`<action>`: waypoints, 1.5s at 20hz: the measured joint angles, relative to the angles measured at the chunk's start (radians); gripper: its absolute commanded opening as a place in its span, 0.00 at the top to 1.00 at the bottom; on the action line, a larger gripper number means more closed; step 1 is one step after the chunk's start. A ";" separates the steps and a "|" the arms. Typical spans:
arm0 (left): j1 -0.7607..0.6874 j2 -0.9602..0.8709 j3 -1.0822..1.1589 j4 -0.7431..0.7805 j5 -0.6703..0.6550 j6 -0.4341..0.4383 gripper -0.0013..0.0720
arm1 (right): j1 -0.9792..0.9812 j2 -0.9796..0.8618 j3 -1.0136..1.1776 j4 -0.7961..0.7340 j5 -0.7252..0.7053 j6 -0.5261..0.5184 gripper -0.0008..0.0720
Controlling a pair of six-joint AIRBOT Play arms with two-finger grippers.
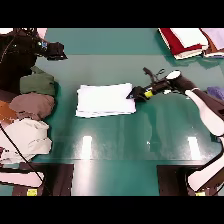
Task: Fold the shirts.
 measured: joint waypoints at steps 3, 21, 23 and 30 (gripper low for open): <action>0.000 0.000 -0.002 0.000 -0.001 0.000 0.95 | 0.070 -0.040 0.056 -0.002 -0.034 -0.005 0.96; -0.211 0.000 -0.002 -0.027 0.094 0.025 0.95 | -0.543 0.398 0.139 -0.257 0.024 0.174 0.97; -0.247 0.000 -0.002 -0.028 0.125 0.026 0.95 | -0.668 0.417 0.139 -0.279 -0.010 0.184 0.97; -0.332 0.000 -0.002 -0.027 0.177 0.026 0.95 | -0.949 0.365 0.139 -0.298 -0.159 0.182 0.97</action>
